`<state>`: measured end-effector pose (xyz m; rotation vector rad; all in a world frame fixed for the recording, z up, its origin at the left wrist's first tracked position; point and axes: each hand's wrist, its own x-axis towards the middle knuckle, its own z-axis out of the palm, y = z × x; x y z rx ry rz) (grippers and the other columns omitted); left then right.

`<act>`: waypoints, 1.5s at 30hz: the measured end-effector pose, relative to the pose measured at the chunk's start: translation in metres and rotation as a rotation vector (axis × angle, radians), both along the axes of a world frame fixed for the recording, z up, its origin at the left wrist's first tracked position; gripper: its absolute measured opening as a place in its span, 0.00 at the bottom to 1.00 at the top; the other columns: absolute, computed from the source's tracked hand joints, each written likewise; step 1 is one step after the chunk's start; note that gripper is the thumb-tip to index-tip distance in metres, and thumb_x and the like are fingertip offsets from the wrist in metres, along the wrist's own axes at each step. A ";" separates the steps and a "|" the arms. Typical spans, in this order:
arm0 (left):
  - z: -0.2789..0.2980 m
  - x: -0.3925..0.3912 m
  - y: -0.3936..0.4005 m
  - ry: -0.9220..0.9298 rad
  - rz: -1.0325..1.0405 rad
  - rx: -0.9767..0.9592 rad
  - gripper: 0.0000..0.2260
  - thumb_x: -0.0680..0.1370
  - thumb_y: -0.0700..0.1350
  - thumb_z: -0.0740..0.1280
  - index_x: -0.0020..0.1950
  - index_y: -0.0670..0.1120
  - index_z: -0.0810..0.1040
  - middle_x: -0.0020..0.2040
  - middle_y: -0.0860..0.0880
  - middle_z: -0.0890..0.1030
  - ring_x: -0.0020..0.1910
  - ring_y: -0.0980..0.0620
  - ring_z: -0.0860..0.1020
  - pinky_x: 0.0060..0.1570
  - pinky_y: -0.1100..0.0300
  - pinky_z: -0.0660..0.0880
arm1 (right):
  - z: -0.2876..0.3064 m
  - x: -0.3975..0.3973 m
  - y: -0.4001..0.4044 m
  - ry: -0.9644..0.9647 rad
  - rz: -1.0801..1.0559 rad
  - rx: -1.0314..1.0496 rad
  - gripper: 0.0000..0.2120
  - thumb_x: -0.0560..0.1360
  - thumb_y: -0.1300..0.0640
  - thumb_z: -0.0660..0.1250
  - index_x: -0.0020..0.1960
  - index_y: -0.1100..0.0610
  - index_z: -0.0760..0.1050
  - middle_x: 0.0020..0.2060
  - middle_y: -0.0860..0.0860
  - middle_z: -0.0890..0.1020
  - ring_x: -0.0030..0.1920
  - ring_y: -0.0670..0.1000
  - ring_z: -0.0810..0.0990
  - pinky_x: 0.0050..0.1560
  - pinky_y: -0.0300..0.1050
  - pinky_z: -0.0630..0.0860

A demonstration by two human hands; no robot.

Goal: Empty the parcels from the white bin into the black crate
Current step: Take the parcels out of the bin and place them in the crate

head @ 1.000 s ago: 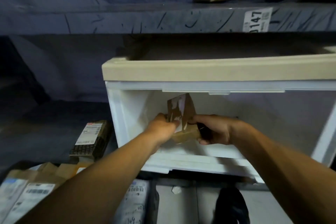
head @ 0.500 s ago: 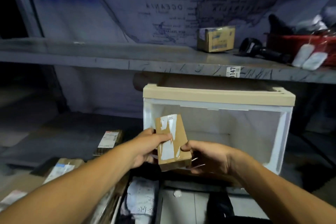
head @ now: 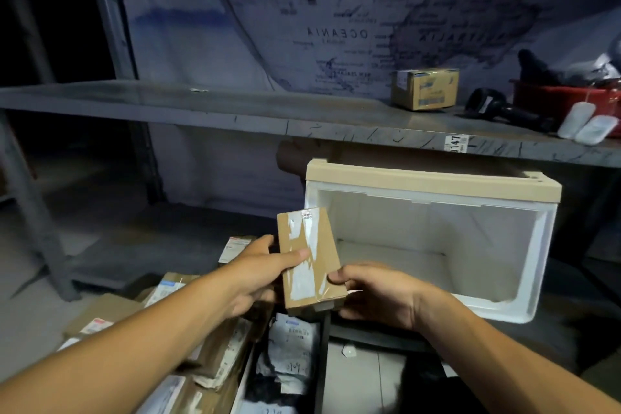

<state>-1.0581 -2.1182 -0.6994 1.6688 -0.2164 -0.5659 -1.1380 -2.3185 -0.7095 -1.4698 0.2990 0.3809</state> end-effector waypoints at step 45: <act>-0.030 0.083 0.033 0.329 0.182 -0.331 0.19 0.81 0.55 0.61 0.66 0.46 0.79 0.57 0.41 0.85 0.56 0.41 0.84 0.55 0.46 0.79 | -0.042 0.134 0.052 -0.102 -0.027 0.264 0.27 0.71 0.47 0.73 0.64 0.61 0.73 0.50 0.55 0.87 0.51 0.52 0.87 0.49 0.48 0.82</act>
